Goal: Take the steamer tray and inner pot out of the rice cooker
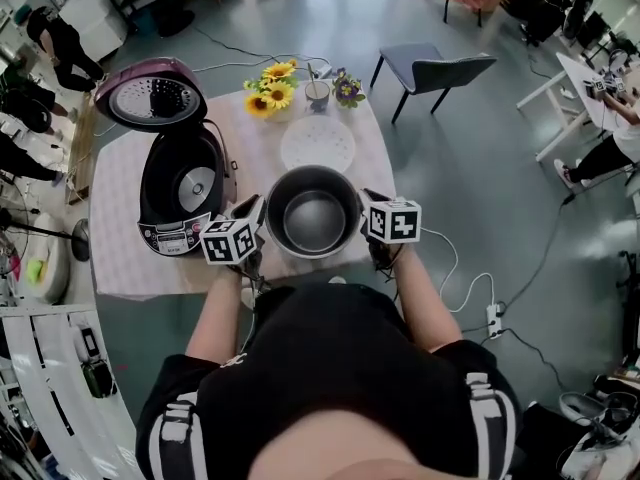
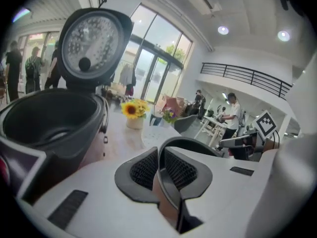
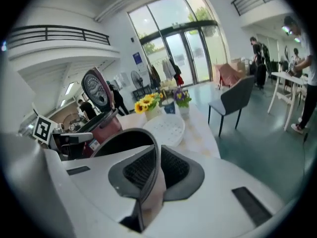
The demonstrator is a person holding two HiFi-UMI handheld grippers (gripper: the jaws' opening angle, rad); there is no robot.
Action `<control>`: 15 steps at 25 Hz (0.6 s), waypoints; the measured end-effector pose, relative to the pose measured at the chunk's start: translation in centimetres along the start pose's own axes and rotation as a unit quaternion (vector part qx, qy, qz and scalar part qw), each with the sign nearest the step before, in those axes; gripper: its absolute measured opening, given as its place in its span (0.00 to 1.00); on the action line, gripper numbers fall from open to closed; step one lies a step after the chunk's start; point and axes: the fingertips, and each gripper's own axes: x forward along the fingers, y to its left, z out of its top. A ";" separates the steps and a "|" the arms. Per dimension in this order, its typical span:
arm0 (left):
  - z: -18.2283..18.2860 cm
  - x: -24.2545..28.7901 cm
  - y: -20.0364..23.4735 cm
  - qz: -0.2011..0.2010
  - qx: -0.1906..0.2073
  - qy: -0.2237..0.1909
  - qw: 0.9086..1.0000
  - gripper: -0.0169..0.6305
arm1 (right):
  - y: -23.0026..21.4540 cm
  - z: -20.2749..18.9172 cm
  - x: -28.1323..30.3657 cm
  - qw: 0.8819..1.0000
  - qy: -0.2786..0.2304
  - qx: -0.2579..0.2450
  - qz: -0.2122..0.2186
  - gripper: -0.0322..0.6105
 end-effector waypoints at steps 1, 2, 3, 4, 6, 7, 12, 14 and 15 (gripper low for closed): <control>1.4 -0.5 -0.3 0.005 0.013 -0.022 1.000 0.07 | 0.2 1.6 -0.7 0.999 -0.033 -0.011 -0.002 0.09; 3.1 -1.1 -0.6 0.012 0.032 -0.048 0.998 0.07 | 0.7 3.3 -1.6 0.997 -0.069 -0.021 0.000 0.09; 4.8 -1.9 -1.0 0.022 0.053 -0.080 0.995 0.07 | 1.2 5.1 -2.7 0.994 -0.107 -0.031 0.002 0.09; 6.6 -2.9 -1.3 0.033 0.076 -0.117 0.990 0.07 | 1.7 7.0 -3.9 0.988 -0.146 -0.043 0.000 0.09; 9.9 -4.8 -2.0 0.060 0.115 -0.182 0.975 0.07 | 2.6 10.4 -6.6 0.972 -0.225 -0.070 -0.016 0.09; 11.2 -5.8 -2.4 0.070 0.130 -0.206 0.967 0.06 | 3.1 11.9 -8.0 0.962 -0.261 -0.082 -0.025 0.09; 14.9 -9.4 -5.3 0.087 0.176 -0.268 0.943 0.04 | 5.2 15.9 -13.9 0.912 -0.393 -0.111 -0.043 0.05; 15.5 -10.1 -6.1 0.087 0.182 -0.275 0.940 0.03 | 5.7 16.2 -14.8 0.902 -0.409 -0.130 -0.056 0.05; 15.7 -10.3 -6.4 0.087 0.183 -0.276 0.940 0.03 | 5.9 16.2 -14.9 0.899 -0.412 -0.138 -0.059 0.05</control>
